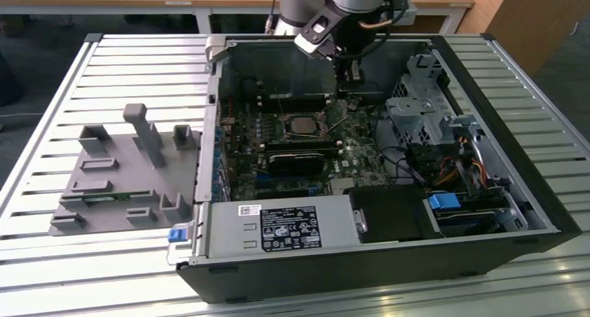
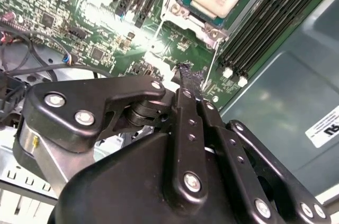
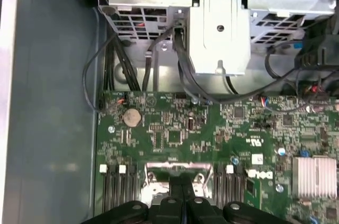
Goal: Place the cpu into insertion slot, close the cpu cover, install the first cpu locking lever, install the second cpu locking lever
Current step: 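Close the cpu cover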
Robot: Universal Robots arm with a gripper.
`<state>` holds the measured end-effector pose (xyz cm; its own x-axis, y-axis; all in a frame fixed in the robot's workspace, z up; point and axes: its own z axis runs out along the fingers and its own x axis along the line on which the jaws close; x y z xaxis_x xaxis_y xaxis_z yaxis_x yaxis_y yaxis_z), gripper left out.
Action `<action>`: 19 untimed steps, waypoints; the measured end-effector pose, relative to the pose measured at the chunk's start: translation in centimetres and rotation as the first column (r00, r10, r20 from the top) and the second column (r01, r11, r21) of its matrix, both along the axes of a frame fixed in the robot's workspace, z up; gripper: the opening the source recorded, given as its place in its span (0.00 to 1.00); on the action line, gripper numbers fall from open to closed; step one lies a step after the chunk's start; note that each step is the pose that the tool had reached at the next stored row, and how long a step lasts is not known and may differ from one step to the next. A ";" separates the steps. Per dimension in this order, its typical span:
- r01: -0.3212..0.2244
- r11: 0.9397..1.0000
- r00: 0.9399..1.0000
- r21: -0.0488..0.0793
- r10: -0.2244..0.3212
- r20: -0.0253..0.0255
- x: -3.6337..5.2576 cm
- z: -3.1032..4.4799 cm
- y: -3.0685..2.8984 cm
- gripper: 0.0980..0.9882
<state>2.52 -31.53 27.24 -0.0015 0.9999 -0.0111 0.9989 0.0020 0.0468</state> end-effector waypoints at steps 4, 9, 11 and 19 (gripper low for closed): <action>0.000 1.000 1.000 -0.001 0.000 0.000 0.40 -0.52 0.15 0.01; -0.001 1.000 1.000 -0.001 0.001 0.000 1.01 -1.00 0.32 0.01; 0.000 1.000 1.000 -0.001 0.000 0.000 1.29 -1.12 0.37 0.01; 0.000 1.000 1.000 -0.006 0.000 -0.001 2.24 -1.43 0.59 0.01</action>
<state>4.76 -30.94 25.82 -0.0019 0.9999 -0.0172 0.9990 0.0027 0.0454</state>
